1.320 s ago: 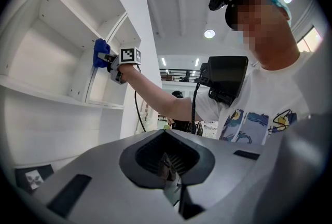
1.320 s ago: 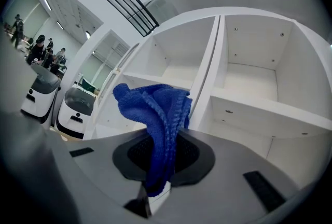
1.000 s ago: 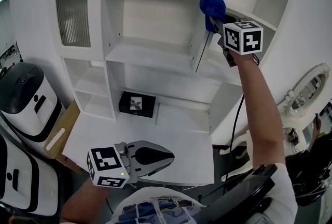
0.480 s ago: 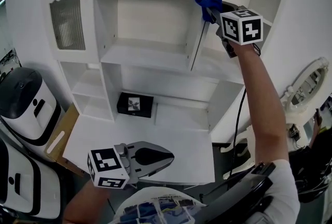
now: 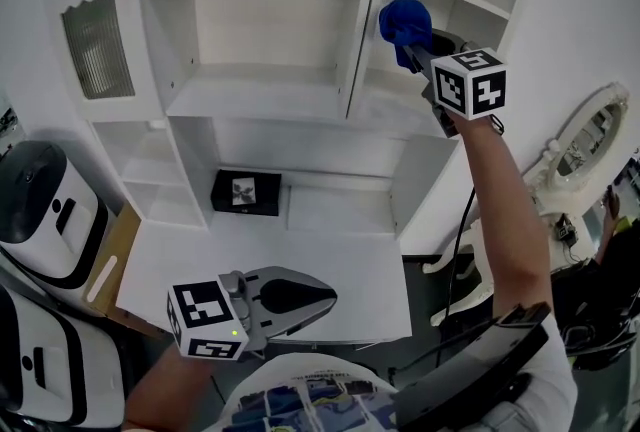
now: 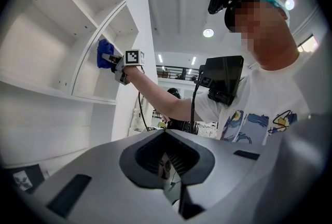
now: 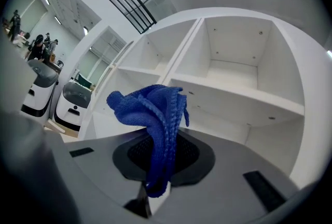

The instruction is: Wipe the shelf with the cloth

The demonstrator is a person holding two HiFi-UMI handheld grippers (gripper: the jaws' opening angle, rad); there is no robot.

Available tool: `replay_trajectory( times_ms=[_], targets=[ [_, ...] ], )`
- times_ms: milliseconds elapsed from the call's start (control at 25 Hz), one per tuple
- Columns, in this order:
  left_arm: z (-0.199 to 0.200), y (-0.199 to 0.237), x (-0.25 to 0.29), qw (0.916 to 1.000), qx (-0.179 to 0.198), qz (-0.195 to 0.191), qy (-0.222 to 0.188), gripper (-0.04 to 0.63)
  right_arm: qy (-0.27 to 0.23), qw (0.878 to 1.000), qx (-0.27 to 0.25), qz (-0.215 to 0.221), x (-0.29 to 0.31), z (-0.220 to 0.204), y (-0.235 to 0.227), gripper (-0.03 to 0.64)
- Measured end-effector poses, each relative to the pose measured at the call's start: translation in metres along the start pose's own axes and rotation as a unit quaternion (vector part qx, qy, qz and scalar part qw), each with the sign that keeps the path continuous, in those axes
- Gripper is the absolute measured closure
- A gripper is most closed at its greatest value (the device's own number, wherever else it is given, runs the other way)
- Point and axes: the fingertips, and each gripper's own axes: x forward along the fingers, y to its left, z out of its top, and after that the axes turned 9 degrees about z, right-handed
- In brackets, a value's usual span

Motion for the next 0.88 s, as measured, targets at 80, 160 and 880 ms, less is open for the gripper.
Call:
replay_trajectory(
  times_ms=[80, 160, 880],
  targets=[
    [0.000, 0.001, 0.007, 1.0000, -0.002, -0.005, 0.003, 0.583, 0.023, 1.000, 0.010, -0.007, 0.001, -0.026, -0.011, 0.554],
    [0.000, 0.002, 0.014, 0.9999, -0.003, -0.007, 0.007, 0.583, 0.051, 0.999, 0.018, -0.007, 0.005, -0.052, -0.020, 0.554],
    [0.004, 0.022, 0.082, 0.9987, -0.022, 0.041, -0.019, 0.583, 0.197, 0.976, -0.030, 0.088, 0.099, -0.141, -0.028, 0.554]
  ],
)
